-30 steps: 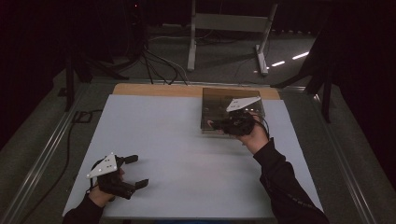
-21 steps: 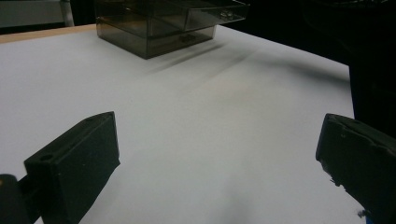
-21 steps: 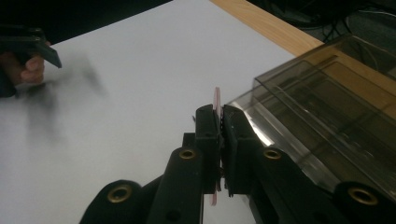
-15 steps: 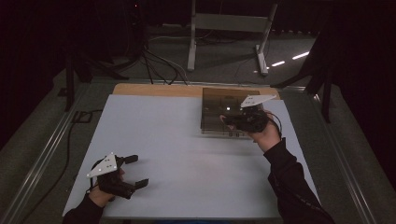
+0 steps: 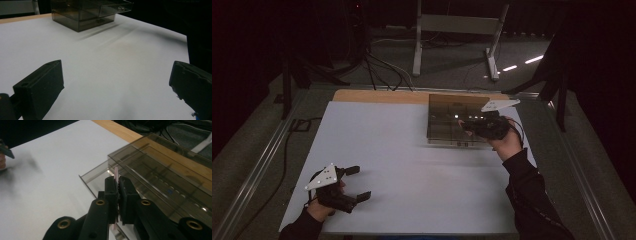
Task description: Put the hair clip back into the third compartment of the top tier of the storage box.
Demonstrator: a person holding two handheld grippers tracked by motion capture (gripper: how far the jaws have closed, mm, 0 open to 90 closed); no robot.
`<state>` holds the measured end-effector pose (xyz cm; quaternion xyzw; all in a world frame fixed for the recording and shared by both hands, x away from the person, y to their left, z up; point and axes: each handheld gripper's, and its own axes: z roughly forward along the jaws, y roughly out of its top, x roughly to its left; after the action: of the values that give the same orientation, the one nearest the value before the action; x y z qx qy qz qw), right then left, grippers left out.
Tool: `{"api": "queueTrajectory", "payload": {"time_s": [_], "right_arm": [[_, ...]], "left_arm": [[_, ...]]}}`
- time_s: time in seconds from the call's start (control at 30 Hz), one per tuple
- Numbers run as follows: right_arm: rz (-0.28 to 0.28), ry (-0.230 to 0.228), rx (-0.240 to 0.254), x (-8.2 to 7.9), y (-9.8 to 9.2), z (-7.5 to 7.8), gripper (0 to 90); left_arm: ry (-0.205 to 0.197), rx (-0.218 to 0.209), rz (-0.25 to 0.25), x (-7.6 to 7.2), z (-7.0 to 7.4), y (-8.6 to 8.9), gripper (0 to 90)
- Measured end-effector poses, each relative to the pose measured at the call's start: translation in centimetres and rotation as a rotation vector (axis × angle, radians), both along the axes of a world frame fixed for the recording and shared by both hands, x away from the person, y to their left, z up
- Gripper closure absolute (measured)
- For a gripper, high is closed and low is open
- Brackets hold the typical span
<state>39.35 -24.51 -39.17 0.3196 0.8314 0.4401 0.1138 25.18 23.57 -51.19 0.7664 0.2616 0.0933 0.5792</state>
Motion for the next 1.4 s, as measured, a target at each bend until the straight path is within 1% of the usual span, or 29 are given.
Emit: {"api": "queueTrajectory", "payload": {"time_s": [0.27,0.47,0.6,0.67,0.73,0.87,1.0,1.1,1.2,1.3,1.4], "right_arm": [[-0.047,0.014,0.003,0.5,-1.7,-0.6,86.0],[-0.074,0.039,-0.026,0.9,-2.6,-1.6,86.0],[-0.091,0.050,-0.025,1.0,-3.3,-1.9,85.9],[-0.099,0.052,-0.037,1.1,-3.5,-2.1,85.9],[-0.106,0.055,-0.038,1.1,-3.9,-2.3,85.9],[-0.121,0.071,-0.048,1.4,-4.3,-2.7,85.9],[-0.132,0.089,-0.046,1.6,-4.7,-3.2,85.8],[-0.133,0.099,-0.051,1.8,-4.9,-3.6,85.8],[-0.131,0.107,-0.048,1.9,-4.9,-3.8,85.8],[-0.126,0.119,-0.057,1.9,-4.8,-4.0,85.7],[-0.126,0.129,-0.068,2.0,-4.7,-4.3,85.7]], "left_arm": [[-0.004,0.001,-0.003,0.0,0.0,0.0,0.4],[-0.004,0.001,-0.003,0.0,0.0,0.0,0.5],[-0.002,0.004,-0.002,0.0,0.0,-0.1,0.5],[-0.004,0.002,-0.003,0.0,0.0,-0.1,0.5],[0.000,0.003,-0.001,0.0,0.0,-0.1,0.4],[-0.003,0.003,-0.002,0.0,0.0,-0.1,0.5],[-0.006,0.008,-0.004,0.0,0.0,-0.1,0.5],[-0.002,0.005,0.000,0.0,0.0,-0.1,0.5],[-0.006,0.007,-0.003,0.0,0.0,-0.1,0.5],[0.000,0.006,0.001,0.0,0.0,-0.1,0.5],[-0.006,0.008,-0.003,0.0,0.0,-0.1,0.5]]}}
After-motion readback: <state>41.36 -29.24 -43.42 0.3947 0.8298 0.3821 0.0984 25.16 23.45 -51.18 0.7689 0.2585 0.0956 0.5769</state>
